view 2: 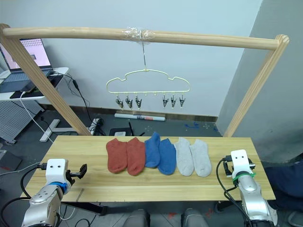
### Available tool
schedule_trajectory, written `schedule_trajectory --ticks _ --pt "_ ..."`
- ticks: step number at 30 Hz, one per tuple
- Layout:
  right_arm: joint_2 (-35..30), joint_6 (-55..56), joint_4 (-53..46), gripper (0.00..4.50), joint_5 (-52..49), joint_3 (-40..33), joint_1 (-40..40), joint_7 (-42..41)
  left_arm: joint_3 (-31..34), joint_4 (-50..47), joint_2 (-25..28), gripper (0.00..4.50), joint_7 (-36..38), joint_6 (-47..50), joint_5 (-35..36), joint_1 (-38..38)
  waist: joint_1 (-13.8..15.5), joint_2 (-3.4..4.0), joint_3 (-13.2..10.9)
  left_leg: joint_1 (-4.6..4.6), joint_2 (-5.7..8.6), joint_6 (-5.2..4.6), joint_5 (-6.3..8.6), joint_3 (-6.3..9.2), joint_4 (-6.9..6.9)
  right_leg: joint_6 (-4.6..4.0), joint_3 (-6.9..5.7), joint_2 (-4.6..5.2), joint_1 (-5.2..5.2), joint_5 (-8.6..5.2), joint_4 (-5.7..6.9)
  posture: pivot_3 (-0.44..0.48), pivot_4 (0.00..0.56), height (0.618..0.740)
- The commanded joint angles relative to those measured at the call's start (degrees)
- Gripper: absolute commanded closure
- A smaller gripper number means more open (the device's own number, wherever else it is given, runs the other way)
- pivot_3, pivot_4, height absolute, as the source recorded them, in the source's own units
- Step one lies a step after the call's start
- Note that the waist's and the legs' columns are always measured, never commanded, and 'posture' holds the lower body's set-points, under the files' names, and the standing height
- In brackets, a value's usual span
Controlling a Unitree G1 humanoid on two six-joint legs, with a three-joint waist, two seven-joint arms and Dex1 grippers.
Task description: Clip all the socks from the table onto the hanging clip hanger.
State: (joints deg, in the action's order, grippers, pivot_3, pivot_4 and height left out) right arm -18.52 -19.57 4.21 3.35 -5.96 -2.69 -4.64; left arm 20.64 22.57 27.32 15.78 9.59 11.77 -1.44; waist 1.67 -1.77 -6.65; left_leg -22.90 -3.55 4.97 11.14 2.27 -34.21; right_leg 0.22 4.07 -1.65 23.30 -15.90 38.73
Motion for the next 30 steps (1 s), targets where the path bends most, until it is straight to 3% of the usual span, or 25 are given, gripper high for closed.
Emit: schedule_trajectory --ticks 1,11,15,20,23,27,30 --pt "-0.6 0.2 -0.5 0.0 0.0 -1.4 0.8 0.2 0.6 -2.1 1.0 0.05 0.1 -1.3 -0.3 -0.1 0.0 0.0 0.0 0.0 0.0 0.0 0.0 0.0 0.0 0.0 0.0 0.0 0.0 0.0 0.0 0.231 0.111 0.74" --pt "-0.7 0.2 -2.1 0.0 0.4 -0.7 0.1 -0.4 1.4 -5.4 0.8 0.05 1.9 -2.2 1.0 -1.7 0.0 0.01 -0.5 0.0 -0.01 0.0 0.0 0.0 0.0 0.0 0.01 0.0 0.0 0.0 0.0 0.227 0.131 0.74" --pt "-1.1 -0.4 -4.1 0.0 0.3 -0.2 0.3 -1.1 2.0 -12.8 0.0 0.05 3.2 -2.2 3.3 -3.7 0.1 0.01 -1.6 0.0 -0.03 0.0 0.0 0.01 0.0 -0.01 0.02 0.0 0.0 -0.01 0.02 0.238 0.169 0.74" --pt "-1.0 -1.0 -11.0 0.0 -6.0 1.6 2.5 -10.6 1.6 -28.2 -2.4 0.05 2.2 -0.1 6.7 -5.2 0.3 0.04 -4.1 -0.04 -0.06 0.0 -0.01 0.0 -0.02 -0.01 0.08 0.03 0.01 -0.01 0.04 0.256 0.221 0.74" --pt "-1.1 -3.0 -15.1 0.0 -11.1 2.8 4.4 -16.8 1.1 -36.9 -3.6 0.57 1.1 2.6 8.8 -4.4 0.4 0.05 -5.4 -0.06 -0.09 0.0 -0.01 0.03 0.0 0.01 0.07 0.0 0.01 -0.02 0.05 0.271 0.257 0.74" --pt "-3.9 -3.1 -21.5 0.0 -18.3 6.2 7.5 -28.9 -2.2 -44.9 -4.1 1.8 -0.9 8.3 9.6 0.2 1.3 0.08 -7.4 -0.18 -0.07 0.01 0.0 0.12 0.03 0.3 0.04 -0.04 0.08 0.0 0.07 0.273 0.293 0.74" --pt "-5.0 -4.7 -24.3 0.0 -23.1 7.0 11.2 -33.5 -4.3 -46.1 -4.8 2.74 -3.3 12.7 9.3 6.4 1.7 0.13 -8.7 -0.27 -0.05 0.02 0.0 0.18 0.02 0.51 -0.01 -0.06 0.15 0.07 0.1 0.271 0.307 0.74"
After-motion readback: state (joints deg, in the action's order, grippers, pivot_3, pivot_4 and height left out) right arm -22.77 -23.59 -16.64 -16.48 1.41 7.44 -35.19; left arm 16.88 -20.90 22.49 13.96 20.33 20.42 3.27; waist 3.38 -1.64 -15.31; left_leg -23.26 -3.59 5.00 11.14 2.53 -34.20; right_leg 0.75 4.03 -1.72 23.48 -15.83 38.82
